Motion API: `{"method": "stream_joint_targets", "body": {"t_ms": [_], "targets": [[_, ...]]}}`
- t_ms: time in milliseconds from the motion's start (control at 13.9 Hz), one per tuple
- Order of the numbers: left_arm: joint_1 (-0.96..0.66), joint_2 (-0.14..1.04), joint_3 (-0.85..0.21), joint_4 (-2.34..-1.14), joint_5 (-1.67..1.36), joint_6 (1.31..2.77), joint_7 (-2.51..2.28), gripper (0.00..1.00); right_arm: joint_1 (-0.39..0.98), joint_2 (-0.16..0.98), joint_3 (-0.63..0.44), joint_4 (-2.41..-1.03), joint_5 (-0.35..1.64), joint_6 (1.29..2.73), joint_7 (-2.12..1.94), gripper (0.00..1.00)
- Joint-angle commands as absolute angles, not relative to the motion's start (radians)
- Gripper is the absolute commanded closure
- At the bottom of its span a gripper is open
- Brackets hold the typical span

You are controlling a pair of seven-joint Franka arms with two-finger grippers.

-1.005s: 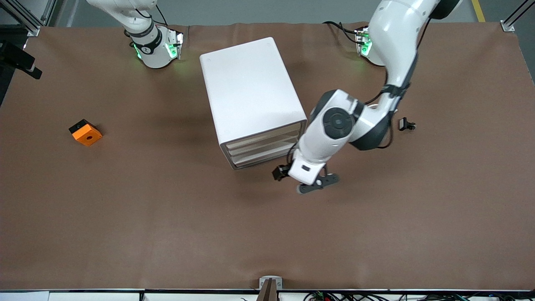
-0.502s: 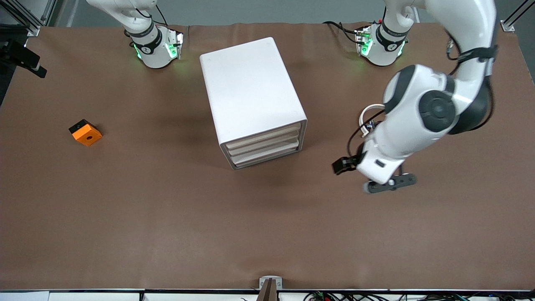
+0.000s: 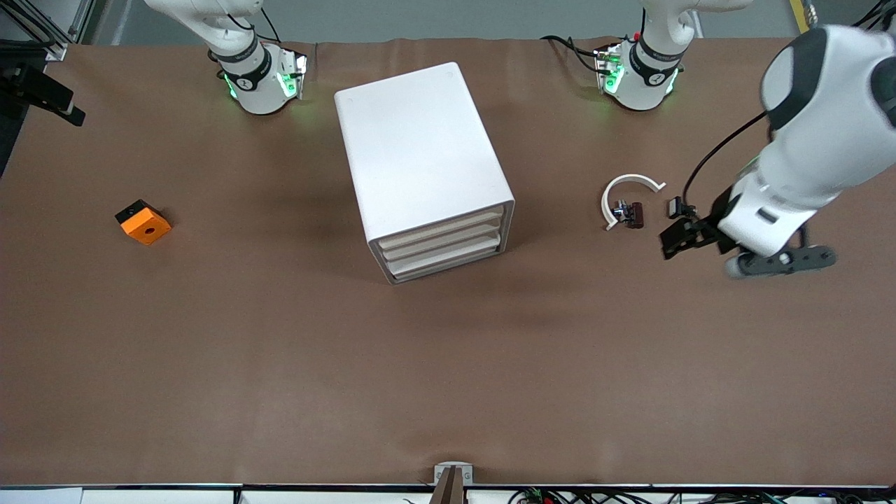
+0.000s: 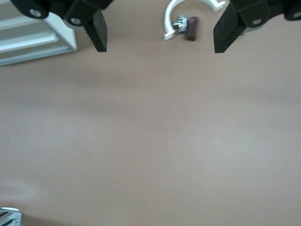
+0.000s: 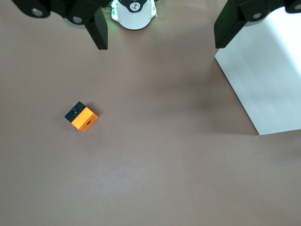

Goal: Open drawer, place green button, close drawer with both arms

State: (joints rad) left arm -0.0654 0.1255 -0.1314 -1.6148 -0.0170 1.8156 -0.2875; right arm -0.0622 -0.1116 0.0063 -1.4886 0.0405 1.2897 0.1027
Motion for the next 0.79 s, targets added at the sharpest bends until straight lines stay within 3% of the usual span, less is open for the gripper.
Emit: {"method": "stream_joint_targets", "body": {"t_ms": [0,287,718], "targets": [[0.015,0.02,-0.138,-1.687,0.0,1.778,-0.183,0.0,-0.058,-0.127,0.011,-1.503,0.054,1.29,0.137,0.0],[0.107,-0.028,-0.135,-1.663,0.0,1.701,-0.057,0.0,-0.061,-0.114,0.008,-1.506,0.054,1.263,0.133,0.0],[0.132,-0.015,-0.135,-1.517,0.008,1.687,-0.06,0.0,-0.068,-0.107,0.005,-1.52,0.045,1.301,0.123,0.0]]}}
